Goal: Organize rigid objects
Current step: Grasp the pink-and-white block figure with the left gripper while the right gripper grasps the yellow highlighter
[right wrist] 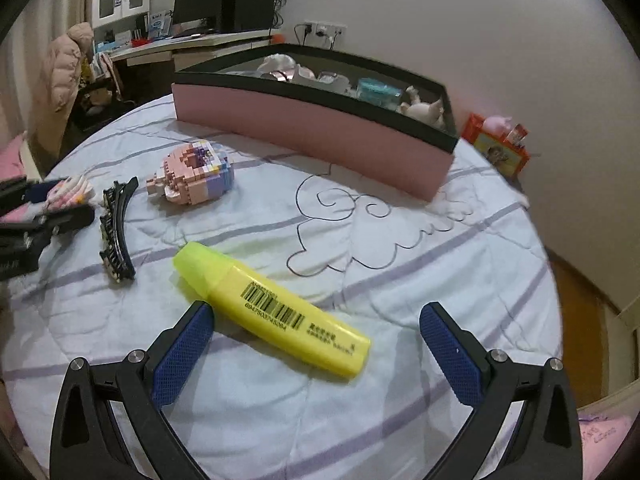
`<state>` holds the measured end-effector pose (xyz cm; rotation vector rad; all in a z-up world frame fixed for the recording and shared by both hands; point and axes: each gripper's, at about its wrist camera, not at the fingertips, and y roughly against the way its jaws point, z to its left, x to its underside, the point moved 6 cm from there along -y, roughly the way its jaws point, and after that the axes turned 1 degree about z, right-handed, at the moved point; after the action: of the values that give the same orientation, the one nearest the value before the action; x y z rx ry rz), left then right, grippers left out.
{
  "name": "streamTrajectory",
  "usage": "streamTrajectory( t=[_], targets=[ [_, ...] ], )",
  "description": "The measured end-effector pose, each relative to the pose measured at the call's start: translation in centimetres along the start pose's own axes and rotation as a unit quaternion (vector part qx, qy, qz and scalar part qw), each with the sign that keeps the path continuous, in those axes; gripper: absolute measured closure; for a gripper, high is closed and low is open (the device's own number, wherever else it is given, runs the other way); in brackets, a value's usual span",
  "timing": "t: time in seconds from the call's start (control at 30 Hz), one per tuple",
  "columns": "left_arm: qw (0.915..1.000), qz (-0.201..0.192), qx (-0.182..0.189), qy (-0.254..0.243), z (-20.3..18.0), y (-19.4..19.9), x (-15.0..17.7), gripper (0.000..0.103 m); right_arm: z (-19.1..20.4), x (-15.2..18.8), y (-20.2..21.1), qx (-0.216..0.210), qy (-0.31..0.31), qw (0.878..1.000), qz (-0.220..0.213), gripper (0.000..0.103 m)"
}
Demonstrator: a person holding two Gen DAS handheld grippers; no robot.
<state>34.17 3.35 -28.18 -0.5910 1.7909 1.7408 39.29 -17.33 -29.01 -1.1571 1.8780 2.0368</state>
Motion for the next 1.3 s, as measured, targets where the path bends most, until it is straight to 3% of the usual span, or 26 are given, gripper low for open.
streamTrajectory(
  t=[0.07,0.1,0.13,0.3,0.47,0.5,0.7,0.97,1.03,1.3],
  targets=[
    [1.0000,-0.001,0.000,-0.001,-0.1,0.1,0.2,0.043,-0.4,-0.3,-0.3,-0.018,-0.020,1.000,0.004,0.017],
    [1.0000,0.003,0.002,-0.003,-0.2,0.1,0.2,0.043,-0.7,-0.5,-0.3,-0.023,-0.032,0.999,0.001,0.039],
    [1.0000,0.002,0.001,-0.003,-0.2,0.0,0.2,0.043,-0.8,-0.7,-0.2,-0.023,-0.040,0.999,-0.002,0.052],
    [1.0000,0.002,0.002,0.006,-0.1,-0.2,0.3,0.043,-1.4,-1.1,-0.2,-0.006,-0.103,0.995,0.004,0.069],
    [1.0000,-0.002,-0.004,0.009,-0.1,-0.4,0.4,0.041,-0.7,-0.7,0.4,-0.010,-0.173,0.985,-0.003,0.071],
    [1.0000,-0.001,-0.003,0.009,0.0,-0.5,0.4,0.041,-0.3,-0.7,0.3,-0.022,-0.171,0.985,-0.001,0.071],
    [0.9999,-0.003,0.001,0.011,0.0,-0.5,0.4,0.041,0.3,0.0,0.5,-0.006,-0.141,0.990,-0.007,0.071],
    [0.9998,-0.005,0.008,0.015,0.1,-0.5,0.2,0.043,1.2,-0.3,0.2,0.037,-0.103,0.994,0.002,0.071],
    [0.9997,-0.012,0.011,0.016,0.1,-0.3,0.2,0.043,1.0,-0.3,0.4,0.031,-0.108,0.994,-0.004,0.076],
    [0.9991,-0.033,0.021,0.017,-0.5,1.2,-0.6,0.043,0.7,-0.5,1.7,-0.008,-0.137,0.990,-0.043,0.076]
  ],
)
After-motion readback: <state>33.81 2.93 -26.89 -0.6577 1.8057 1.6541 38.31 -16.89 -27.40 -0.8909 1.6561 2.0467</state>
